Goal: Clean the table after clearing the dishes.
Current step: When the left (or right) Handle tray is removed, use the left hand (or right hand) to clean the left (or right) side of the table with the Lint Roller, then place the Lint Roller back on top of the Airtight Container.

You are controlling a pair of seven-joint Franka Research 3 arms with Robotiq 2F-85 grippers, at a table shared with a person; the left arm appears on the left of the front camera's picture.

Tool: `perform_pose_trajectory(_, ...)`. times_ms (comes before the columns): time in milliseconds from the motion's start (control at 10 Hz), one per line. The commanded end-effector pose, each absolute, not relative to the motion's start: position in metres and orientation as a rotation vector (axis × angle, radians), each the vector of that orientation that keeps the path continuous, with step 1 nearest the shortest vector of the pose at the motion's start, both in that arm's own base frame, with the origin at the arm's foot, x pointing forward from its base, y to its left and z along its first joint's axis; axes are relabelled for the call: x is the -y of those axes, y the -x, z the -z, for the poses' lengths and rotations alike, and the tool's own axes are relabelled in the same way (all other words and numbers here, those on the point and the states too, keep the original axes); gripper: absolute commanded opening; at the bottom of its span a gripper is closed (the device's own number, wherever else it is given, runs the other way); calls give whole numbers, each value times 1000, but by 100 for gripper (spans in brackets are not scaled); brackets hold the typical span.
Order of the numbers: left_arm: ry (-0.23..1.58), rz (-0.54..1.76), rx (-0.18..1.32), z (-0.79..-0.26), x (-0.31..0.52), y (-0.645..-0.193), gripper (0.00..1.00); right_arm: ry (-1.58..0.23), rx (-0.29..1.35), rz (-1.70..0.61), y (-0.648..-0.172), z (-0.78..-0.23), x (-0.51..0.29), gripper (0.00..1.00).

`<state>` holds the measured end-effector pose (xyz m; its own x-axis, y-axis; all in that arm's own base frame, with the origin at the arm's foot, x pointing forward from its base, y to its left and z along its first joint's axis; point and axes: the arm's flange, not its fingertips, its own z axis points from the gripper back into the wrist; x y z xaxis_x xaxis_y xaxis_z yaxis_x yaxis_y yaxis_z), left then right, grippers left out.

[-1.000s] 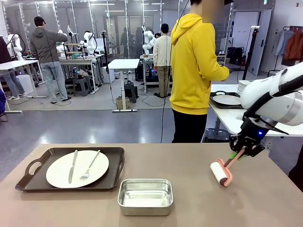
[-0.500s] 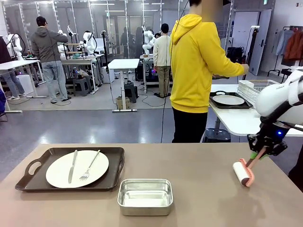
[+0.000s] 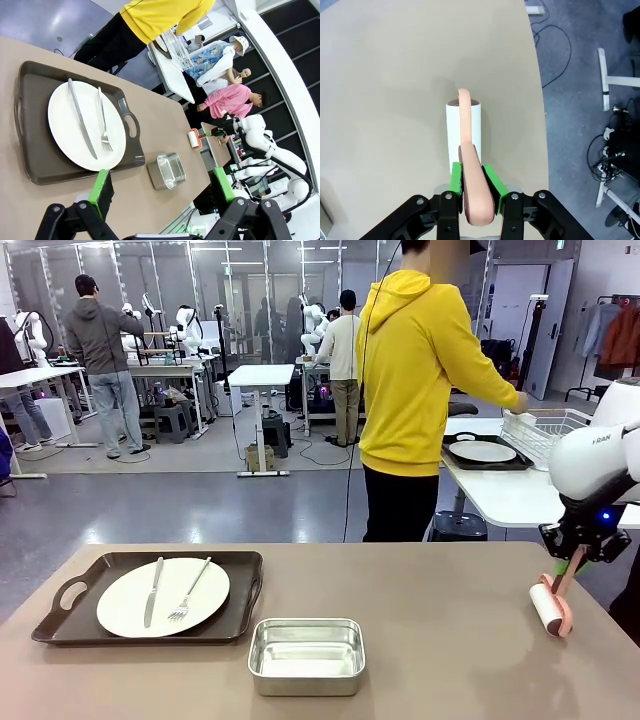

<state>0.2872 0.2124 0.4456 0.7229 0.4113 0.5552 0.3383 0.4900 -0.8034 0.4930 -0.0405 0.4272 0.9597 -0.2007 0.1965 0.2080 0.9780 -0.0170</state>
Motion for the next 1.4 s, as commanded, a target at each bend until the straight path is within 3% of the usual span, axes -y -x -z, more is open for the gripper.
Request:
perform_pose_trajectory(0, 1104, -39, 818, -448, -216, -288, 100, 37, 237, 199, -485, -449, 24, 23)
perform_pose_trajectory(400, 1104, -39, 818, -448, -216, -288, 100, 153, 337, 38, -450, -503, -22, 23)
perform_pose_trajectory(1300, 1104, -39, 818, -448, -216, -288, 100, 110, 323, 50, -466, -500, -17, 23)
